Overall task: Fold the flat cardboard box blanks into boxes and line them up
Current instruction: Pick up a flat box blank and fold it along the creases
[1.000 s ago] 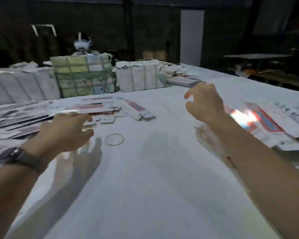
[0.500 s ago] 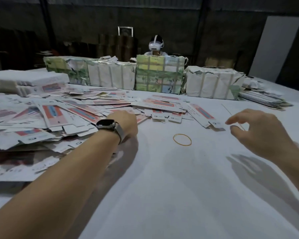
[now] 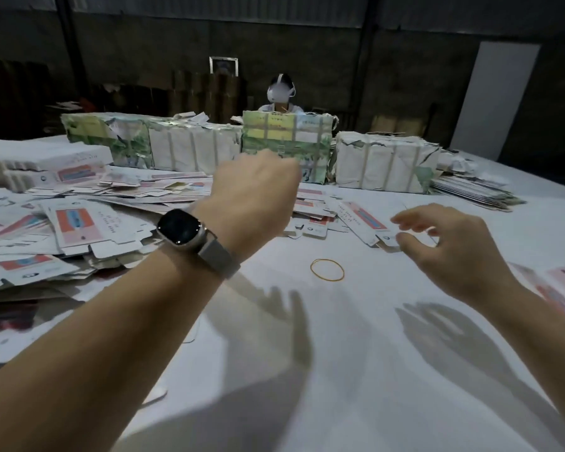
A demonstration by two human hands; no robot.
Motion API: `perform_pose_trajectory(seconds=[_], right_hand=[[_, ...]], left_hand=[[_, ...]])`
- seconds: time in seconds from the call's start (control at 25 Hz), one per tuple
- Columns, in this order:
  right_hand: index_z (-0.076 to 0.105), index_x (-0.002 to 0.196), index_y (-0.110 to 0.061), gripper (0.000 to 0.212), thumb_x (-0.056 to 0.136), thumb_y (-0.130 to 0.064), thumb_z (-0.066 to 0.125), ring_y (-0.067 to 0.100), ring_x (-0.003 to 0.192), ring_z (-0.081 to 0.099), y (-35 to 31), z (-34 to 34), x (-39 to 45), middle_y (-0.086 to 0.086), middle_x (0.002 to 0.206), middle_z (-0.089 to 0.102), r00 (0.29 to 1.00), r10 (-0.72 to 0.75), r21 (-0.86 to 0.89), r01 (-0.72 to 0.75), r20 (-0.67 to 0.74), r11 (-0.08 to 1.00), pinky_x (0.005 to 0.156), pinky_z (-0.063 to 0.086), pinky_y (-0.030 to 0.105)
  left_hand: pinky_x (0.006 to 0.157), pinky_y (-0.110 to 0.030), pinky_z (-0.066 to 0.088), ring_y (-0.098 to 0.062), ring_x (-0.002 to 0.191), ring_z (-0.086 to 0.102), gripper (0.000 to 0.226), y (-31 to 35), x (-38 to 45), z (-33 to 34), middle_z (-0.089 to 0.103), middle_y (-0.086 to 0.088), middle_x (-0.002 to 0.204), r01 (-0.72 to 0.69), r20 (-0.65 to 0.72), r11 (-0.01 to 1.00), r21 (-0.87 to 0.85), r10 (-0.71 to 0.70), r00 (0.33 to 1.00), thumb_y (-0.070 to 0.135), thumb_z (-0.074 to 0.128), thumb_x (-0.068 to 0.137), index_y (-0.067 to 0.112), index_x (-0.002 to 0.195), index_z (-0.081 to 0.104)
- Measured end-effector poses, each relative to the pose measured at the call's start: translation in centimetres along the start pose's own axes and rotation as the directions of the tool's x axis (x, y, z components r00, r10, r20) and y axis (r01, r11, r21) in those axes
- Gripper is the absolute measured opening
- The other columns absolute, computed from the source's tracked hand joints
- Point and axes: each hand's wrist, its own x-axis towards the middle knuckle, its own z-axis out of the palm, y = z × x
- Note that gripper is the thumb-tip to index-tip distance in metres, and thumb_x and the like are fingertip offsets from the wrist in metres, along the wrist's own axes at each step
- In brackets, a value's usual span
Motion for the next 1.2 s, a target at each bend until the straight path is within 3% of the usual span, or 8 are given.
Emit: perform_pose_trajectory(seconds=[0.12,0.24,0.48,0.64,0.8,0.92,1.04,1.2], right_hand=[[0.049,0.133,-0.039,0.063,0.081,-0.020,0.079,0.007,0.107,0.058,-2.4,-0.3,-0.5,-0.011,0.116,0.061,0.997,-0.071,0.293,0.059,0.028,0.954,0.089,0.050,0.028],[0.035,0.142,-0.043,0.074,0.083,-0.030,0.078,-0.010,0.112,0.056,-4.8,-0.5,-0.8,-0.028,0.121,0.057,0.987,-0.148,0.462,0.104,0.059,0.881,0.086,0.049,0.011],[0.056,0.117,-0.029,0.033,0.089,-0.017,0.069,0.015,0.086,0.074,-6.5,-0.2,-1.0,-0.003,0.098,0.076,0.997,-0.013,0.750,-0.044,0.070,0.660,0.065,0.058,0.027],[0.045,0.126,-0.049,0.049,0.088,-0.030,0.069,0.013,0.087,0.073,-6.0,0.1,-1.1,-0.002,0.103,0.071,0.985,0.169,0.831,-0.126,0.040,0.542,0.061,0.054,0.016],[0.041,0.138,-0.044,0.050,0.091,-0.038,0.058,0.003,0.094,0.065,-6.0,0.8,-1.4,-0.017,0.102,0.060,0.987,0.157,0.672,-0.091,-0.038,0.735,0.070,0.053,0.014],[0.042,0.140,-0.042,0.055,0.086,-0.043,0.054,-0.003,0.101,0.052,-5.9,0.2,-0.9,-0.017,0.109,0.041,0.980,0.124,0.421,-0.047,-0.158,0.906,0.078,0.055,0.024],[0.051,0.133,-0.042,0.043,0.091,-0.041,0.055,-0.013,0.089,0.055,-6.3,-0.6,-0.7,-0.009,0.101,0.041,0.981,0.053,0.502,0.048,-0.186,0.864,0.054,0.053,0.015],[0.047,0.138,-0.046,0.045,0.094,-0.043,0.057,0.012,0.080,0.065,-6.8,-0.9,-0.6,0.003,0.095,0.050,0.998,0.025,0.641,0.016,-0.055,0.767,0.053,0.056,0.025]], left_hand=[[0.058,-0.040,0.053,-0.034,0.077,0.065,0.038,2.6,-1.1,-2.3,0.068,-0.013,0.088,-0.267,-0.428,0.922,-0.282,0.128,0.895,-0.002,0.049,0.090,0.017,0.118,0.066],[0.063,-0.012,0.055,0.007,0.083,0.066,0.034,3.8,-1.6,-3.5,0.074,0.003,0.101,-0.462,-0.555,0.617,-0.637,0.049,0.830,0.004,0.049,0.098,0.020,0.120,0.069],[0.078,-0.032,0.062,-0.005,0.088,0.070,0.022,4.0,-0.1,-0.5,0.070,0.004,0.097,-0.242,-0.223,-0.078,-0.967,-0.196,0.955,0.021,0.057,0.101,0.020,0.123,0.057],[0.095,-0.052,0.056,-0.033,0.110,0.069,0.047,6.6,-1.1,2.8,0.068,-0.018,0.122,0.106,0.014,-0.424,-0.900,0.215,0.977,0.049,0.037,0.102,0.019,0.131,0.058],[0.080,-0.035,0.061,-0.020,0.098,0.074,0.051,8.1,-2.1,3.6,0.076,-0.003,0.110,0.264,0.089,-0.512,-0.817,0.341,0.936,0.055,0.030,0.103,0.037,0.104,0.078],[0.065,-0.034,0.061,-0.021,0.076,0.073,0.046,7.6,-1.7,3.3,0.077,-0.010,0.098,0.383,0.185,-0.559,-0.735,0.378,0.907,0.043,0.038,0.102,0.026,0.102,0.081],[0.070,-0.040,0.055,-0.026,0.081,0.066,0.053,7.5,-1.4,3.6,0.074,-0.016,0.104,0.279,0.129,-0.487,-0.828,0.319,0.939,0.062,0.031,0.101,0.036,0.104,0.078],[0.072,-0.033,0.041,-0.023,0.092,0.055,0.060,7.9,-1.3,4.1,0.073,-0.001,0.110,0.285,0.179,-0.364,-0.887,0.298,0.938,0.074,0.027,0.096,0.041,0.112,0.074]])
